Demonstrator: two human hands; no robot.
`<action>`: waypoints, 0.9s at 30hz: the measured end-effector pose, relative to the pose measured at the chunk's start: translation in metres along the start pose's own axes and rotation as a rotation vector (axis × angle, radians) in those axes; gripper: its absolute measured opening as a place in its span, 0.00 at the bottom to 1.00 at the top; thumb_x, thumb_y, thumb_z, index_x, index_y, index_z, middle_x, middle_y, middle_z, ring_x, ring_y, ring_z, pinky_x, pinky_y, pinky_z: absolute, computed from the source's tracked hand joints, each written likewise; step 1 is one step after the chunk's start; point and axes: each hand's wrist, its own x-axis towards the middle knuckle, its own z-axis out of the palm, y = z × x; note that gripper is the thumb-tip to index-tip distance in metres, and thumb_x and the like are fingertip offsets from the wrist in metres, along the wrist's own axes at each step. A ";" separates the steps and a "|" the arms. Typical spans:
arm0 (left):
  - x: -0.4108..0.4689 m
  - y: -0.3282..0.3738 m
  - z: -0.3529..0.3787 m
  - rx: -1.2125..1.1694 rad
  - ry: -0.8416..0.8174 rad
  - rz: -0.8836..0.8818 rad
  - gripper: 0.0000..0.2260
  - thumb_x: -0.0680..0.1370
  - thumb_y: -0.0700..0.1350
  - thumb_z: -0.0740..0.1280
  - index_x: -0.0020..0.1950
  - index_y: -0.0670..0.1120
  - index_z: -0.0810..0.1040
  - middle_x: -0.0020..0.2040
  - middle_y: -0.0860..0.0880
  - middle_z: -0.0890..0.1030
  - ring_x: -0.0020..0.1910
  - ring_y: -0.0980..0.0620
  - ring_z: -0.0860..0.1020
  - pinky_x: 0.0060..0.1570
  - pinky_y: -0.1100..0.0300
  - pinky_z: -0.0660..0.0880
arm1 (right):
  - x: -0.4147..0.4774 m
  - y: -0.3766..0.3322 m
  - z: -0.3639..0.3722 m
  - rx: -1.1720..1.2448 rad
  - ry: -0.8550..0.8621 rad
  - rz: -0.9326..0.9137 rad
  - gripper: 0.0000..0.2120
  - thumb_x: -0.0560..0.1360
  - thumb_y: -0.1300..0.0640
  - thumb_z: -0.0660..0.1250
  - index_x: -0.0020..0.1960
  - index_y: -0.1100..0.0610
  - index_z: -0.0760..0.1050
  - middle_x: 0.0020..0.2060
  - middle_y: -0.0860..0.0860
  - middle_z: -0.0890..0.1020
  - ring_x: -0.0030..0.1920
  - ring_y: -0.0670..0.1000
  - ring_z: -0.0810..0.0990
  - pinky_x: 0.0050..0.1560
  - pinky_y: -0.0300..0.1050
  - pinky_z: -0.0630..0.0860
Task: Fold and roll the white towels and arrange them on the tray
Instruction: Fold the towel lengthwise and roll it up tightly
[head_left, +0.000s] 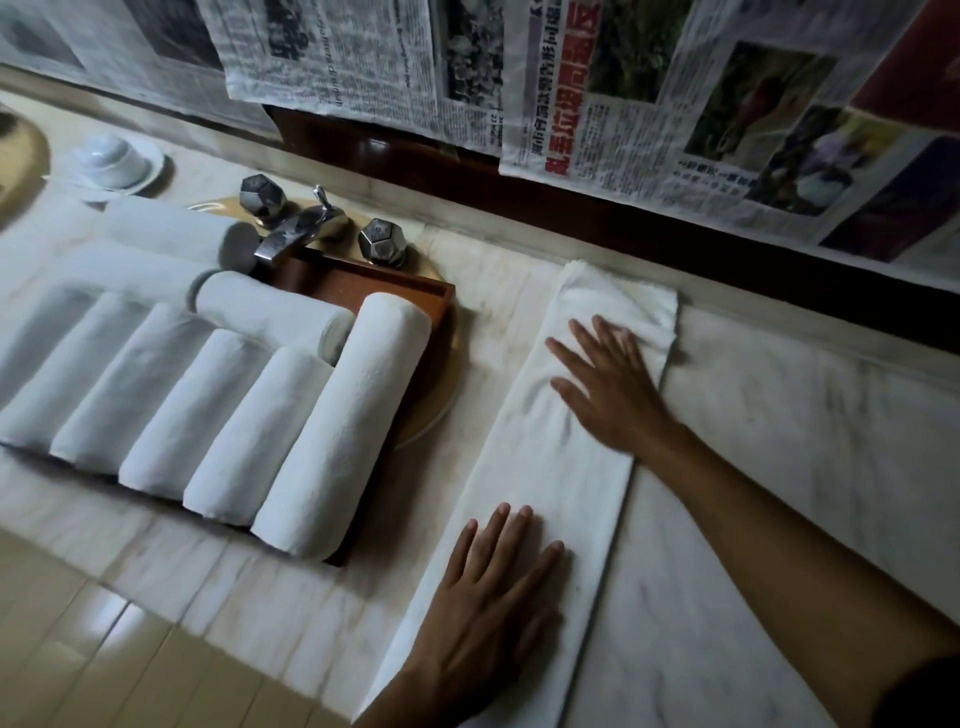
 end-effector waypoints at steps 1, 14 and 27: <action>-0.007 0.002 0.001 0.004 0.005 -0.012 0.28 0.84 0.61 0.61 0.82 0.56 0.61 0.83 0.46 0.57 0.82 0.42 0.55 0.76 0.41 0.57 | 0.010 0.006 -0.001 0.002 0.014 0.012 0.27 0.84 0.38 0.52 0.80 0.45 0.64 0.81 0.54 0.61 0.82 0.59 0.53 0.79 0.64 0.51; -0.016 0.001 -0.004 -0.042 -0.035 -0.043 0.28 0.83 0.60 0.60 0.82 0.58 0.59 0.84 0.49 0.54 0.83 0.46 0.52 0.77 0.40 0.58 | -0.068 -0.059 0.002 0.080 -0.032 -0.233 0.27 0.82 0.39 0.54 0.80 0.39 0.60 0.82 0.46 0.58 0.82 0.52 0.55 0.78 0.61 0.54; -0.018 0.003 -0.004 -0.026 -0.061 -0.030 0.28 0.84 0.61 0.58 0.83 0.57 0.56 0.84 0.48 0.53 0.83 0.45 0.50 0.77 0.39 0.58 | -0.099 -0.099 0.005 0.124 -0.033 -0.123 0.29 0.82 0.38 0.53 0.82 0.43 0.59 0.83 0.50 0.55 0.83 0.55 0.51 0.79 0.63 0.51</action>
